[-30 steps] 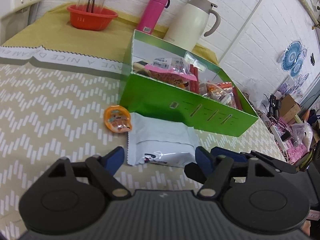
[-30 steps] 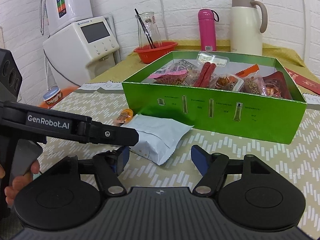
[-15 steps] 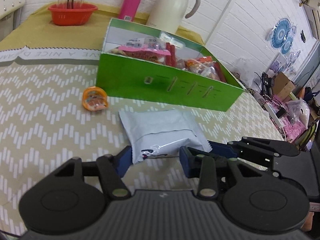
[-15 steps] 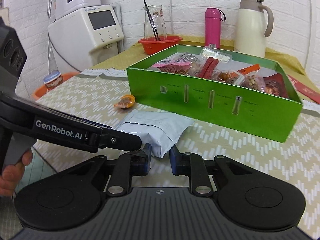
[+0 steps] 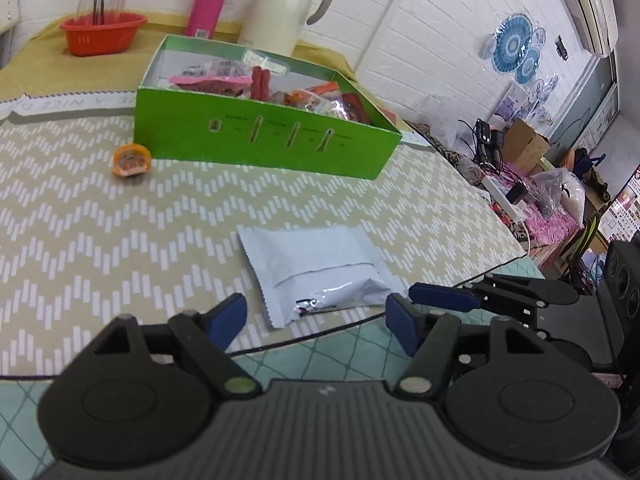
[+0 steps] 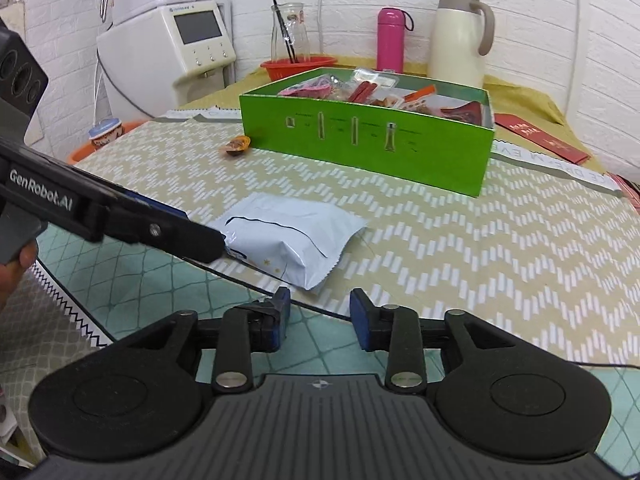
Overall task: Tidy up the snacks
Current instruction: 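Grasp the white foil pouch on the table with the left gripper, then carry the white pouch into the green box and open the left gripper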
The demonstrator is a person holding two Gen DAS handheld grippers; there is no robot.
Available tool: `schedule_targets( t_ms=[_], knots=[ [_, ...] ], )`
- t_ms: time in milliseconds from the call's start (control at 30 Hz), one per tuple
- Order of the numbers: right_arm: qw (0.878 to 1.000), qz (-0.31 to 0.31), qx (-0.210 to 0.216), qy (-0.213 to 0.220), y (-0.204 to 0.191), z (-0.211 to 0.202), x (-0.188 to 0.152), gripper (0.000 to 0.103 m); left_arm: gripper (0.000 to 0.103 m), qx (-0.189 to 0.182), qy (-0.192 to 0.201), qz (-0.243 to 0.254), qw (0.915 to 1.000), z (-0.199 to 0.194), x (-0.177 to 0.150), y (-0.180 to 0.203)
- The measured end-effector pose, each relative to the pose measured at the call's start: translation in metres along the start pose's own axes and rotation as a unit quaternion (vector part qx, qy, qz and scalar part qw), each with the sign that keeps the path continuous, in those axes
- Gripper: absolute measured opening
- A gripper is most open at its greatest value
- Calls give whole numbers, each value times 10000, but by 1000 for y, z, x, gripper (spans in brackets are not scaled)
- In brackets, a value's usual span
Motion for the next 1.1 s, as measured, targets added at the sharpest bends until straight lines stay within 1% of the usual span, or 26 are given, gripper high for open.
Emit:
schedule_targets(
  t_ms=[67, 100, 167, 233, 300, 400, 533, 633, 700, 733, 800, 833, 900, 967, 1033, 1100],
  knots=[
    [9999, 51, 44, 78, -1, -2, 3, 70, 71, 0, 42, -126, 9999, 1, 5, -3],
    [9999, 51, 48, 113, -2, -3, 4, 74, 71, -11, 40, -196, 9998, 3, 7, -4],
    [9999, -2, 64, 149, -5, -3, 6, 78, 71, -7, -2, -306, 9995, 9, 10, -7],
    [9998, -51, 88, 154, -8, -3, 8, 81, 71, 41, -28, -362, 9993, 14, 11, -10],
    [9998, -61, 86, 165, -9, -1, 10, 83, 71, 10, -58, -401, 9992, 18, 11, -10],
    [9998, -38, 103, 160, -9, 4, 15, 85, 71, 8, -71, -423, 9991, 22, 12, -11],
    [9998, 11, 158, 123, -11, 12, 18, 85, 70, -29, -113, -422, 9990, 29, 14, -11],
    [9997, 67, 207, 79, -13, 19, 18, 84, 67, -55, -166, -445, 9989, 35, 14, -13],
    [9998, 71, 164, 88, -13, 21, 18, 72, 66, 8, -142, -369, 9992, 38, 14, -12],
    [9998, 65, 163, 109, -14, 21, 19, 71, 60, 67, -141, -287, 9995, 39, 14, -11],
    [9996, 56, 264, 91, -17, 21, 19, 55, 55, 138, -115, -239, 9996, 39, 14, -10],
    [9996, 27, 266, 67, -19, 22, 19, 52, 49, 123, -99, -259, 9995, 39, 14, -9],
    [9997, -111, 197, 18, -23, 23, 18, 41, 45, 168, -48, -246, 9995, 38, 14, -7],
    [9998, -119, 175, 14, -23, 24, 18, 39, 39, 246, -12, -111, 9996, 38, 14, -4],
    [9998, -56, 186, 4, -23, 23, 18, 37, 35, 256, 7, -84, 9996, 36, 13, -3],
    [9997, -2, 229, 29, -24, 20, 19, 32, 32, 255, 50, -68, 9996, 32, 14, -1]
  ],
)
Point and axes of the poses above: each gripper's, at about its wrist camera, not at the fingertips, and z roughly the way its jaws point, y to its right, x to its top, the point moved 8 cm from there along z, roughly the way its jaws point, and after that the axes turned 4 degrees about -x, right-handed, at the moved point
